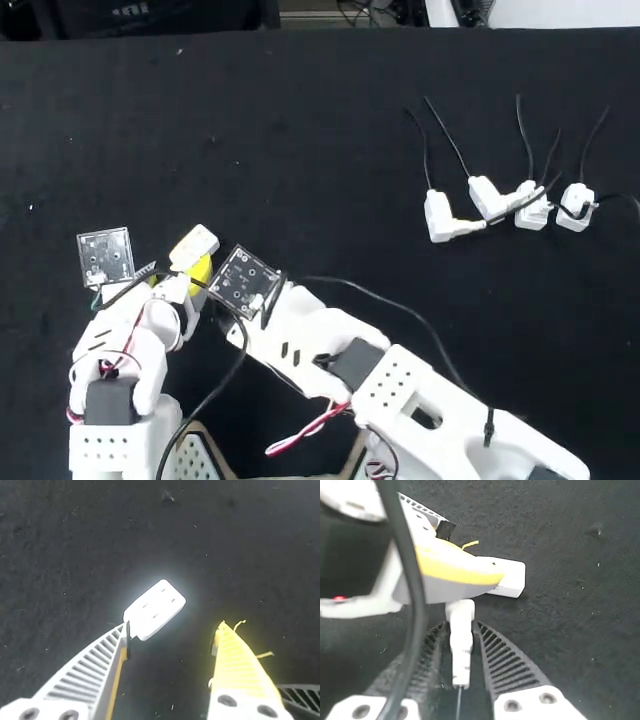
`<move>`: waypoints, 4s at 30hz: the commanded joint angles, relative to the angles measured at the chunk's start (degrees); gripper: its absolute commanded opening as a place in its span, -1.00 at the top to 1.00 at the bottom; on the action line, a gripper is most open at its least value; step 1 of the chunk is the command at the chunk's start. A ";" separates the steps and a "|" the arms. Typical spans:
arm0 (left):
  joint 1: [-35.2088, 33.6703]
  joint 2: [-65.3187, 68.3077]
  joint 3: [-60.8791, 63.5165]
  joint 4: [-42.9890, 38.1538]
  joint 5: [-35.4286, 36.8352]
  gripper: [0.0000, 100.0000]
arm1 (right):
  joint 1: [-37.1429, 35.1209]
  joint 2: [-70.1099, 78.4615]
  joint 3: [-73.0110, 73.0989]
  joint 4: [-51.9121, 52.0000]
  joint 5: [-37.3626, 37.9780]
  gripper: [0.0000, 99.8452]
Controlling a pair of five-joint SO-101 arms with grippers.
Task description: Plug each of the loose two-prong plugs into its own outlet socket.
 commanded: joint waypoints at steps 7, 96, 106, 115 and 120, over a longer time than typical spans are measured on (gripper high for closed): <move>0.75 0.26 -0.13 0.53 -0.62 0.46 | 2.46 -9.45 2.59 -1.49 -5.27 0.98; -2.15 103.74 -65.89 -4.57 -18.64 0.46 | 20.84 13.32 -11.21 9.41 -8.53 0.98; -1.80 103.30 -70.29 -2.64 -18.73 0.46 | 23.38 13.32 -11.30 9.41 -8.53 0.98; -11.03 100.75 -71.60 11.16 -26.55 0.46 | 23.30 13.32 -11.30 9.41 -8.53 0.98; -9.89 100.57 -65.80 10.20 -27.25 0.46 | 23.30 13.32 -11.30 9.41 -8.53 0.98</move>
